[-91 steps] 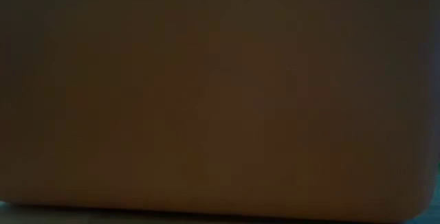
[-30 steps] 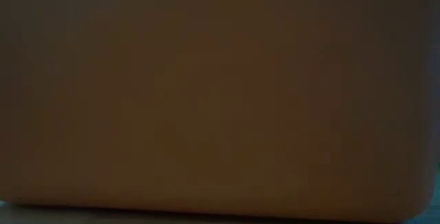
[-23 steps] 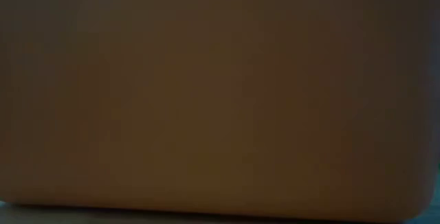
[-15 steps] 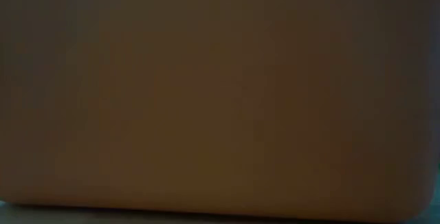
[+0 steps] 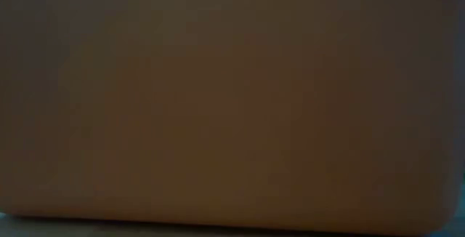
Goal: Pick and place rubber bands into bin
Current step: Put the red rubber band into the bin, then put the blue rubber band into the bin
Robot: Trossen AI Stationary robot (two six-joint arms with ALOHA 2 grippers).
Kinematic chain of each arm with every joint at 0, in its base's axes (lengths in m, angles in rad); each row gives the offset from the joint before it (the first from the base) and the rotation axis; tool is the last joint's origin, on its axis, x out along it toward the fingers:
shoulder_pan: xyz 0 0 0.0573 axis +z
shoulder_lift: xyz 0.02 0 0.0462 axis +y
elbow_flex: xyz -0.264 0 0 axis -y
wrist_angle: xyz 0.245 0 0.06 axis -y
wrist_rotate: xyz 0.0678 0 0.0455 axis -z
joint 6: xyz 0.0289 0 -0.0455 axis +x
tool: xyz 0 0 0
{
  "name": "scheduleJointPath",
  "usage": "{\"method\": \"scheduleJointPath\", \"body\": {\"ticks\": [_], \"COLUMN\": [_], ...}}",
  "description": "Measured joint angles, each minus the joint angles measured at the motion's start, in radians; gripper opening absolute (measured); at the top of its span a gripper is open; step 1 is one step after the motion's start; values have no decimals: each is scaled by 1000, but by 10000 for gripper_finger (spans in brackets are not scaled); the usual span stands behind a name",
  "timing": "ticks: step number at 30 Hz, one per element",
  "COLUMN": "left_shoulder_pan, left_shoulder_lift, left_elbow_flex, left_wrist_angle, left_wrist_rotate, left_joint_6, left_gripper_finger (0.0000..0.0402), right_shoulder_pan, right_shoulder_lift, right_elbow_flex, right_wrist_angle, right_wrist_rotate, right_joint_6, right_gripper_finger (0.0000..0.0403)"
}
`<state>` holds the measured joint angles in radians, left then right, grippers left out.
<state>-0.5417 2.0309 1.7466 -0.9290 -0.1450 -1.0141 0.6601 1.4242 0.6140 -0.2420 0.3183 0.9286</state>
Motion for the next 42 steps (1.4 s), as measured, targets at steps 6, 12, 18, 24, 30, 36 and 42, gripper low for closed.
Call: {"method": "scheduleJointPath", "body": {"ticks": [6,12,18,24,30,36,42], "left_shoulder_pan": [35,61,61,67,63,74,114], "left_shoulder_lift": [19,18,18,14,14,14,-2], "left_elbow_flex": [-5,-21,-22,-17,-14,-14,-14], "left_wrist_angle": [-91,-123,-123,-126,-121,-294,-541], "left_wrist_rotate": [8,22,35,103,139,160,227], "left_joint_6": [-46,-102,-101,-83,-74,201,277], "left_gripper_finger": [3,20,74,105,103,104,105], "right_shoulder_pan": [0,0,0,0,0,-1,-24], "right_shoulder_lift": [0,0,0,0,0,0,0], "right_elbow_flex": [18,18,18,18,18,18,18], "right_wrist_angle": [0,7,9,8,10,26,63], "right_wrist_rotate": [0,-2,-6,-7,-8,-8,-9], "right_joint_6": [0,4,3,2,4,10,14], "right_gripper_finger": [10,10,10,10,10,10,10]}}
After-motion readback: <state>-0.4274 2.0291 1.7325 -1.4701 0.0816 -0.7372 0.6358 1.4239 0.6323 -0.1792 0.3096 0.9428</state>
